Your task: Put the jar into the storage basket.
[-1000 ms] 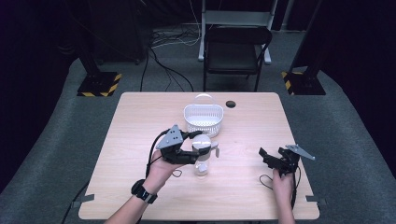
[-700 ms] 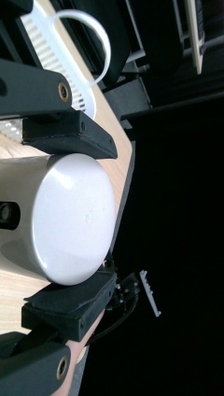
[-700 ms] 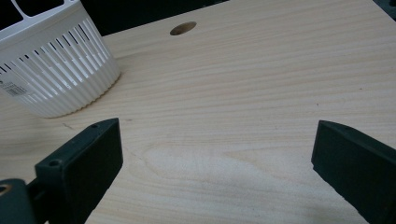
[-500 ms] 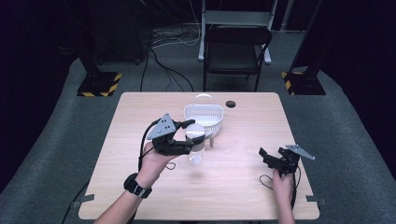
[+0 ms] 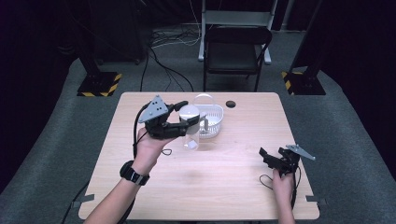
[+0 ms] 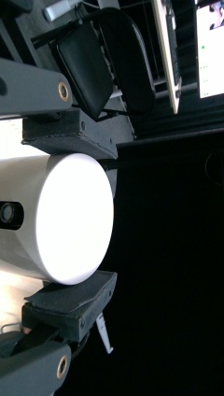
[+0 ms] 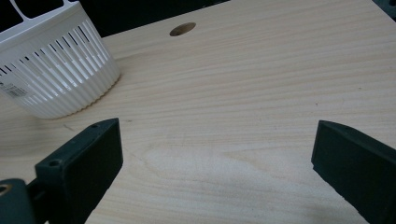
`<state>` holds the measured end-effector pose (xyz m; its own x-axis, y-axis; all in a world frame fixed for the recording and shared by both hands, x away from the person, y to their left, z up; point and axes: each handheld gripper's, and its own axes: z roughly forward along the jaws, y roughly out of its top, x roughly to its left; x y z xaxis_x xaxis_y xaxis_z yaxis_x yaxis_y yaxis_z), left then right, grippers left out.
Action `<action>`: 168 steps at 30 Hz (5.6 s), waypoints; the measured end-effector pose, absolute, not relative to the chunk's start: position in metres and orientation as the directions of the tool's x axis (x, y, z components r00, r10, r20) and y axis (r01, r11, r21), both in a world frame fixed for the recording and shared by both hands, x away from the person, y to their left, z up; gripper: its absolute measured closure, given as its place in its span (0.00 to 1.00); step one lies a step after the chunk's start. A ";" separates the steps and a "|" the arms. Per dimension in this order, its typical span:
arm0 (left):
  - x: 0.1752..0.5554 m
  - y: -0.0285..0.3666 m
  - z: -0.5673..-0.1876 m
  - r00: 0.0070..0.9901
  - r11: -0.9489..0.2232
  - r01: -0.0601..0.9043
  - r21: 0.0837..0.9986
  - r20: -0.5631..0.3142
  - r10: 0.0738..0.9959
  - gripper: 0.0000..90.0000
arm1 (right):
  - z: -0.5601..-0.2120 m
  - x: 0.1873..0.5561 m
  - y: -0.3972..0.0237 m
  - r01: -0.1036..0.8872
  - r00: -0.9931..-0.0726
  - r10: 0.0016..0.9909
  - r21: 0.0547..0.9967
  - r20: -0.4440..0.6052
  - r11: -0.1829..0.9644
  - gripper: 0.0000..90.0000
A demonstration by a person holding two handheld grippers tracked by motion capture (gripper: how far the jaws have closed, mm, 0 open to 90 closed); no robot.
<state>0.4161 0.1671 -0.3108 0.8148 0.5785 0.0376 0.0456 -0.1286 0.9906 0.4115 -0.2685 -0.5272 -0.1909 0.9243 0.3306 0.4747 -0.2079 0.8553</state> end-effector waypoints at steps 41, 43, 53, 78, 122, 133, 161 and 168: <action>0.507 0.140 -0.287 0.715 -0.118 0.054 0.991 0.044 0.698 0.38 | -0.528 0.412 -0.271 0.477 -0.194 0.915 0.849 0.355 -0.228 0.01; 0.511 0.139 -0.288 0.711 -0.120 0.057 0.991 0.044 0.702 0.38 | -0.528 0.412 -0.271 0.478 -0.194 0.914 0.848 0.357 -0.230 0.01; 0.527 0.134 -0.293 0.700 -0.114 0.067 0.991 0.035 0.714 0.38 | -0.528 0.412 -0.272 0.478 -0.197 0.911 0.846 0.363 -0.234 0.01; 0.541 0.127 -0.333 0.698 -0.124 0.091 0.988 0.026 0.716 0.38 | -0.528 0.412 -0.272 0.480 -0.199 0.908 0.845 0.368 -0.238 0.01; 0.546 0.130 -0.410 0.698 -0.108 0.137 0.985 -0.019 0.716 0.38 | -0.528 0.412 -0.272 0.481 -0.200 0.910 0.845 0.364 -0.233 0.01; 0.546 0.132 -0.417 0.698 -0.108 0.132 0.985 -0.015 0.715 0.38 | -0.528 0.412 -0.272 0.481 -0.200 0.909 0.845 0.365 -0.233 0.01; 0.544 0.134 -0.421 0.693 -0.098 0.138 0.986 -0.025 0.720 0.37 | -0.528 0.412 -0.272 0.481 -0.200 0.910 0.845 0.363 -0.232 0.01; 0.545 0.133 -0.420 0.689 -0.090 0.157 0.984 -0.044 0.723 0.34 | -0.528 0.412 -0.272 0.482 -0.200 0.910 0.845 0.363 -0.232 0.01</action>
